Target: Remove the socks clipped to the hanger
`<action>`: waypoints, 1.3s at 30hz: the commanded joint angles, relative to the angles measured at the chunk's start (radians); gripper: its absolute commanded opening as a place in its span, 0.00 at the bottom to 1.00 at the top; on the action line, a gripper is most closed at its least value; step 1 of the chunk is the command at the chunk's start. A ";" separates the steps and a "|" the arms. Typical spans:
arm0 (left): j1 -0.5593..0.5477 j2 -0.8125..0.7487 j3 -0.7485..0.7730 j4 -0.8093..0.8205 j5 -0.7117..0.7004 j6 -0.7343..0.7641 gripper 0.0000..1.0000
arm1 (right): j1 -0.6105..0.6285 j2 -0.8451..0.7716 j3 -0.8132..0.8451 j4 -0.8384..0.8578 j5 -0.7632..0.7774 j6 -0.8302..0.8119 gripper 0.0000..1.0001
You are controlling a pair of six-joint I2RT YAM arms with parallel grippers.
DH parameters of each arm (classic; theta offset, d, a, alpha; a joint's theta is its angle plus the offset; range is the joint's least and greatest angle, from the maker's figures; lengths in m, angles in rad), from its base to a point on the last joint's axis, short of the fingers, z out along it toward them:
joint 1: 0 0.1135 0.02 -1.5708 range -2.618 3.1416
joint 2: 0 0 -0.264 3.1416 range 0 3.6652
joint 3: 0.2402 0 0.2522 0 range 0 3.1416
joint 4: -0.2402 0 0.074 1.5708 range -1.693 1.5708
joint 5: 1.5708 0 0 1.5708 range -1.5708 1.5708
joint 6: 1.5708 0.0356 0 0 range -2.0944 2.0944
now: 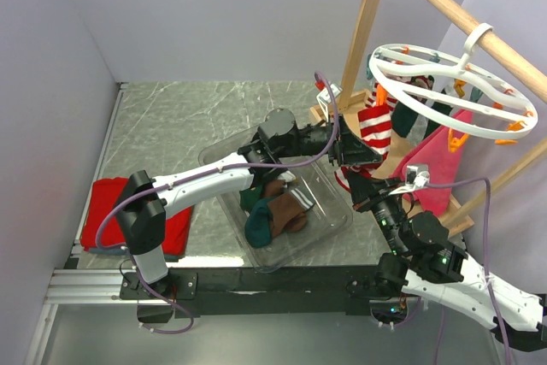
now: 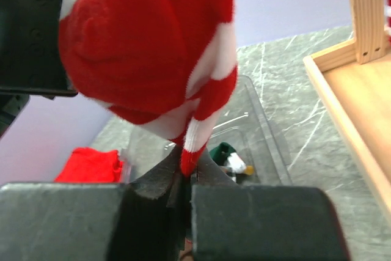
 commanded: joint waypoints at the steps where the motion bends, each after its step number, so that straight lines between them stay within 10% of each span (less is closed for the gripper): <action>1: -0.011 -0.044 0.040 0.012 0.034 0.043 0.39 | 0.001 -0.018 0.012 0.025 0.000 0.016 0.00; 12: 0.056 -0.063 0.179 -0.244 -0.178 0.329 0.95 | 0.001 -0.081 0.032 -0.066 -0.117 0.047 0.00; 39: 0.142 0.200 0.463 0.001 0.009 0.136 0.70 | 0.003 -0.118 0.022 -0.135 -0.190 0.060 0.00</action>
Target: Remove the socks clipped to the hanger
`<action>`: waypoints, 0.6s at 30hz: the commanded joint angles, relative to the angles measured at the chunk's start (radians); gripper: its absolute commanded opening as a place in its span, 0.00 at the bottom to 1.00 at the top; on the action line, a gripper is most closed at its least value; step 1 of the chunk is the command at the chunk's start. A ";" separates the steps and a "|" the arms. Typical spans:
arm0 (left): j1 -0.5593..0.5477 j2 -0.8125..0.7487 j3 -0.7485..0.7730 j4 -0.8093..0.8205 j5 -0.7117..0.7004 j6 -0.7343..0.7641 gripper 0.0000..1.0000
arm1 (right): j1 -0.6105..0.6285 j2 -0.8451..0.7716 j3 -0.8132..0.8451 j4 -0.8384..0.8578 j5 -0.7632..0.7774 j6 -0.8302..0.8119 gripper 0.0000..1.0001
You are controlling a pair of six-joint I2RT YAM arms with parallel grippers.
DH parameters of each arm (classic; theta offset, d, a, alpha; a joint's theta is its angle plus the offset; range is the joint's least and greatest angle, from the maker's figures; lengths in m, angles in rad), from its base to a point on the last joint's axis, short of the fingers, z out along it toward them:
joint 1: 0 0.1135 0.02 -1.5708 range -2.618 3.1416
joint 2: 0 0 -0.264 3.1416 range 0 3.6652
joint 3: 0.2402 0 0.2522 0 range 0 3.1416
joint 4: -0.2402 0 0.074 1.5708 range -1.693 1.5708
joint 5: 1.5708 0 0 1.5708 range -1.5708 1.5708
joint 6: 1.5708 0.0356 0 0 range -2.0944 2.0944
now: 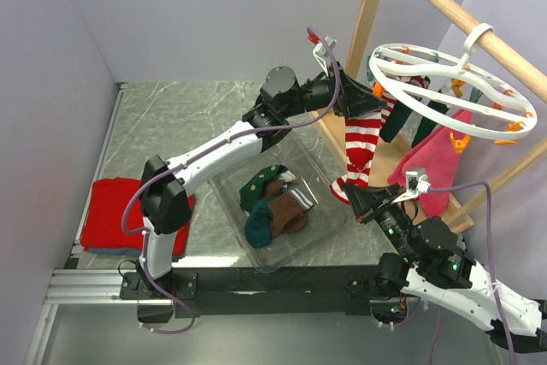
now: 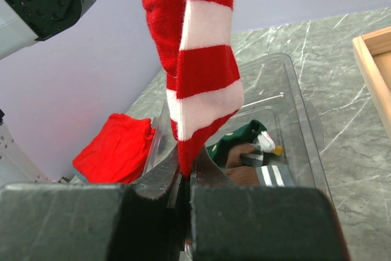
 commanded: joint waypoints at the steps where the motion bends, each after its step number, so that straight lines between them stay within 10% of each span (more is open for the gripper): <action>1: 0.003 -0.011 0.060 0.109 0.024 -0.045 0.69 | 0.003 -0.012 0.020 -0.008 -0.011 0.004 0.00; 18: 0.001 0.022 0.112 0.137 0.020 -0.103 0.54 | 0.004 -0.013 0.011 -0.011 -0.023 0.012 0.00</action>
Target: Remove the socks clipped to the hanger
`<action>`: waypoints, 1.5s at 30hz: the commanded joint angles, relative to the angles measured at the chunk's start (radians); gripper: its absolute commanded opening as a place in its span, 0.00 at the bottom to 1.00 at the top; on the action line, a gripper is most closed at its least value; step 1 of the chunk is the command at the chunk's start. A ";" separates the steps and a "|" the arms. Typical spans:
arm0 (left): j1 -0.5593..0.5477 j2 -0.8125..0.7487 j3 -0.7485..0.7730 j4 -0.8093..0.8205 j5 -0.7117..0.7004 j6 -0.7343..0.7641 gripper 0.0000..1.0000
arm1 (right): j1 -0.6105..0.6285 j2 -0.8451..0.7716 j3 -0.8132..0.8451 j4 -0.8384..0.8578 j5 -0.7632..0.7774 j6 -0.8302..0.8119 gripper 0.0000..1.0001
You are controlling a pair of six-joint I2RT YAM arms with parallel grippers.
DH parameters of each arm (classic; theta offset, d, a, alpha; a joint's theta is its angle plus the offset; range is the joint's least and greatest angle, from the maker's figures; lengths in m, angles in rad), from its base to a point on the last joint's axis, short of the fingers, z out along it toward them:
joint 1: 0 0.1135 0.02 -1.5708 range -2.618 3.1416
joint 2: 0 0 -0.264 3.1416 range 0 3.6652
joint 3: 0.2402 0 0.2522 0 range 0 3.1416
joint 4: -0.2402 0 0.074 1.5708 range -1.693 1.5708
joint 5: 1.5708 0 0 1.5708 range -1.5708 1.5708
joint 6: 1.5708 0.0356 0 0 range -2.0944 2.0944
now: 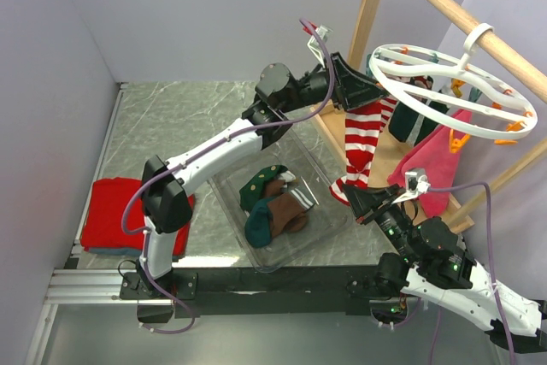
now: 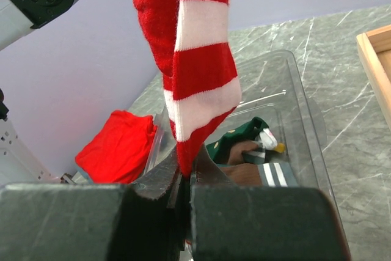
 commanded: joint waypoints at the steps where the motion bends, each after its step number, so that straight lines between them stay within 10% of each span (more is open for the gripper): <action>1: 0.001 0.016 0.059 0.042 0.015 -0.017 0.51 | 0.003 -0.007 0.009 0.001 -0.012 0.006 0.00; 6: -0.003 0.028 0.097 0.012 0.030 -0.011 0.27 | 0.003 -0.013 0.000 -0.002 -0.013 0.015 0.00; 8: -0.006 0.022 0.097 -0.015 0.012 -0.002 0.01 | 0.003 -0.013 -0.011 -0.005 -0.015 0.027 0.00; 11: -0.009 -0.010 0.070 -0.043 -0.019 0.051 0.01 | 0.004 -0.025 -0.031 -0.017 -0.018 0.050 0.00; 24: -0.011 -0.096 -0.007 -0.234 -0.082 0.194 0.62 | 0.004 0.041 -0.112 0.017 -0.084 0.133 0.00; 45: -0.012 -0.820 -0.626 -0.561 -0.539 0.536 0.72 | 0.003 0.528 0.049 0.274 -0.312 0.044 0.00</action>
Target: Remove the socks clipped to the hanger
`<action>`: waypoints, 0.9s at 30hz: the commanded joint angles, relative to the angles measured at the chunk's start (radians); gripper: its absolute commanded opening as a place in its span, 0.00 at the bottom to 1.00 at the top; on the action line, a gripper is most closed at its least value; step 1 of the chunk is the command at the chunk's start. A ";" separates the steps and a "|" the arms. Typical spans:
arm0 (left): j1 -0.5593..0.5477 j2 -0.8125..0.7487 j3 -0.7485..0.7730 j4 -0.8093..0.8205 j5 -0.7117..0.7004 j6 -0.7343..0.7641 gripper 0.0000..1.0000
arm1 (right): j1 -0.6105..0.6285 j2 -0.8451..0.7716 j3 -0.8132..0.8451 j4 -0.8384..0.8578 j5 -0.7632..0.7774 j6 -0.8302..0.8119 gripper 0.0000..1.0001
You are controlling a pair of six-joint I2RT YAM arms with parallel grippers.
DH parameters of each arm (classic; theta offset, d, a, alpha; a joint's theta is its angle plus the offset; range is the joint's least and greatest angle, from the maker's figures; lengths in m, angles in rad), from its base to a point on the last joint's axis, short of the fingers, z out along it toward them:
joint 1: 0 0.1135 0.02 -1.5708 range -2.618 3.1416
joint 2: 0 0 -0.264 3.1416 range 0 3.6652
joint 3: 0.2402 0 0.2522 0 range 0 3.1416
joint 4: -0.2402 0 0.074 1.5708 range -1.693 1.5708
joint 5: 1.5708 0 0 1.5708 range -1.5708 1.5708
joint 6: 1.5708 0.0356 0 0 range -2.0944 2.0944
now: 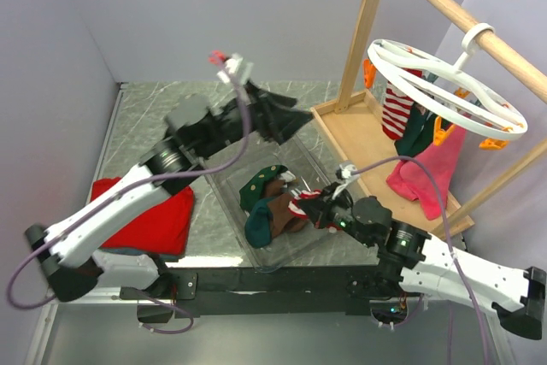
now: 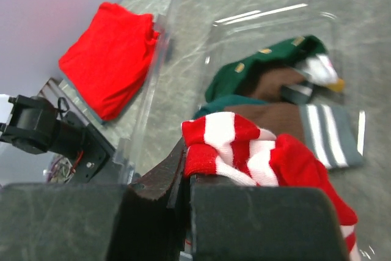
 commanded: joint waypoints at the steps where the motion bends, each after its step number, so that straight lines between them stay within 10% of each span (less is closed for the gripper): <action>1: -0.003 -0.152 -0.140 -0.046 -0.153 0.072 0.72 | 0.004 0.139 0.103 0.144 -0.085 -0.042 0.00; 3: -0.005 -0.223 -0.196 -0.046 -0.177 0.075 0.74 | 0.003 0.192 0.145 0.156 -0.098 -0.040 0.00; 7: -0.003 -0.288 -0.236 -0.085 -0.209 0.083 0.75 | 0.001 0.308 0.202 0.119 -0.063 -0.007 0.60; 10: -0.003 -0.311 -0.256 -0.087 -0.211 0.081 0.75 | 0.000 0.306 0.196 0.112 -0.009 0.013 0.79; 27: -0.003 -0.281 -0.426 0.020 -0.096 -0.014 0.73 | -0.276 0.009 -0.054 0.190 0.421 0.141 0.84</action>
